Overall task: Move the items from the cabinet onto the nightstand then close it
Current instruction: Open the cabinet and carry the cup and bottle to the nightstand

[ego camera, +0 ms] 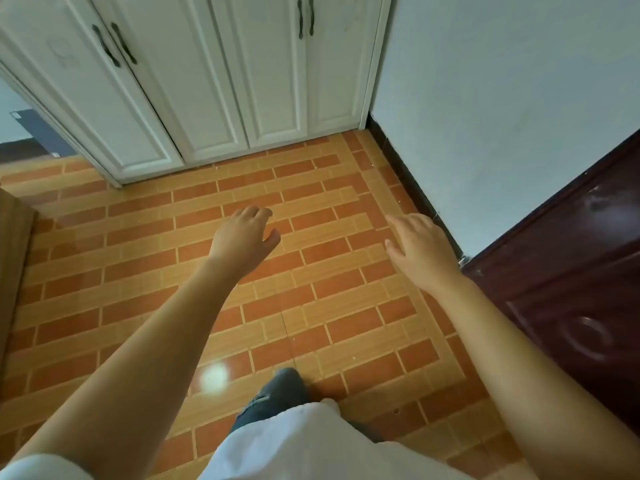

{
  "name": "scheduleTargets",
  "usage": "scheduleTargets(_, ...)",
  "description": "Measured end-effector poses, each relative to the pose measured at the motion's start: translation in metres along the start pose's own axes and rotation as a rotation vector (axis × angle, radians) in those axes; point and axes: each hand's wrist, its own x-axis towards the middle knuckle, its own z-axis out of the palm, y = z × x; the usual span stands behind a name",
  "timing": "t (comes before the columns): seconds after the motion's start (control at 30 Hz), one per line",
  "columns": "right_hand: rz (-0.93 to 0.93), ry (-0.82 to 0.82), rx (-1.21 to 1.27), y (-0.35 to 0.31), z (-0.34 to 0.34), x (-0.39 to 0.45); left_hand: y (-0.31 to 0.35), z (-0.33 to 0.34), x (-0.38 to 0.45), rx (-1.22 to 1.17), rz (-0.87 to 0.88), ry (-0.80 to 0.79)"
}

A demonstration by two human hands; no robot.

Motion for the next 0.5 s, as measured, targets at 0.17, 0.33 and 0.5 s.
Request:
scheduleTargets(0.17, 0.012, 0.01, 0.011, 0.003, 0.003, 0.033, -0.009, -0.001, 0.034, -0.005, 0.003, 0.019)
scheduleTargets(0.33, 0.042, 0.021, 0.011, 0.005, 0.002, 0.086, -0.029, -0.004, 0.092, 0.002, 0.029, 0.013)
scheduleTargets(0.5, 0.094, 0.052, 0.032, -0.003, -0.005, 0.165, -0.058, -0.013, 0.168, -0.01, 0.04, -0.005)
